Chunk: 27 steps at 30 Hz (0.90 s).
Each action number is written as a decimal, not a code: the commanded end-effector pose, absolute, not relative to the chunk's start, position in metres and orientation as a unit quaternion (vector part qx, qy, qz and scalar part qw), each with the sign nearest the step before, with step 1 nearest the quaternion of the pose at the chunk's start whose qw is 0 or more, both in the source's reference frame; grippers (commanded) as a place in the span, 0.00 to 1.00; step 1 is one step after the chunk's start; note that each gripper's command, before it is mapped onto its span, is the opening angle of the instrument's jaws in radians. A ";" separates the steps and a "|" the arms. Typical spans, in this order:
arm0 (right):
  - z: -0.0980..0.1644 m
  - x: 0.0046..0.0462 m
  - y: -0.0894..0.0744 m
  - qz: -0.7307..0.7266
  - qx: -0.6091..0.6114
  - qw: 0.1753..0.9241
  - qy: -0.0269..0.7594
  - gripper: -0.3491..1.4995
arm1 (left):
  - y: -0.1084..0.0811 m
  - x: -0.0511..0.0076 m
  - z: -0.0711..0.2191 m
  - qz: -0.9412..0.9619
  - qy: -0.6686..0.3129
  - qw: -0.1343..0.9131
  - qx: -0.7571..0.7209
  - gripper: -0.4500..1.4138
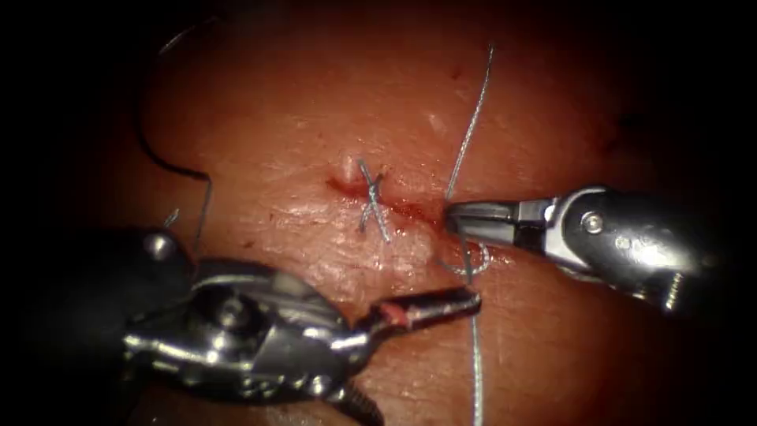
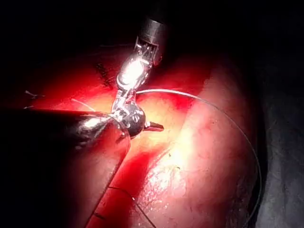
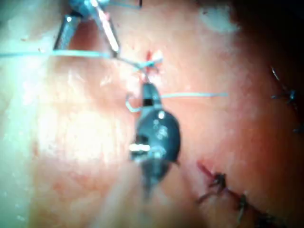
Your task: Wound Closure
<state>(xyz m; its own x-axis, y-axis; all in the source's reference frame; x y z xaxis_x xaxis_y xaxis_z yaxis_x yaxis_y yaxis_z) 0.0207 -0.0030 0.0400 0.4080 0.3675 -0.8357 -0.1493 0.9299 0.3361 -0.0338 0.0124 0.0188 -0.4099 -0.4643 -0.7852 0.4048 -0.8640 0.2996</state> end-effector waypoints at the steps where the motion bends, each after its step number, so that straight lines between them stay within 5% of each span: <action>1: 0.041 0.0214 -0.003 0.154 0.107 0.834 0.519 0.00 | 0.013 -0.0345 0.019 -0.837 -0.037 0.260 0.480 0.85; 9: 0.042 0.0215 -0.003 0.163 0.118 0.841 0.502 0.00 | 0.014 -0.0349 0.017 -0.825 -0.072 0.241 0.505 0.87; 17: 0.043 0.0220 -0.003 0.178 0.127 0.838 0.499 0.00 | 0.012 -0.0357 0.018 -0.822 -0.077 0.249 0.506 0.73; 23: 0.043 0.0219 -0.002 0.186 0.132 0.837 0.498 0.00 | 0.012 -0.0358 0.018 -0.821 -0.075 0.252 0.507 0.71; 27: 0.043 0.0218 -0.002 0.193 0.136 0.835 0.497 0.00 | 0.012 -0.0360 0.017 -0.816 -0.081 0.263 0.508 0.49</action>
<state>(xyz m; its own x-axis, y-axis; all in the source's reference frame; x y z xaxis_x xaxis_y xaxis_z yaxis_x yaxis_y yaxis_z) 0.0212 -0.0023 0.0424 0.4332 0.4593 -0.7755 -0.1891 0.8876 0.4201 -0.0355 0.0115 0.0169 -0.3454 -0.5113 -0.7869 0.3487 -0.8484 0.3982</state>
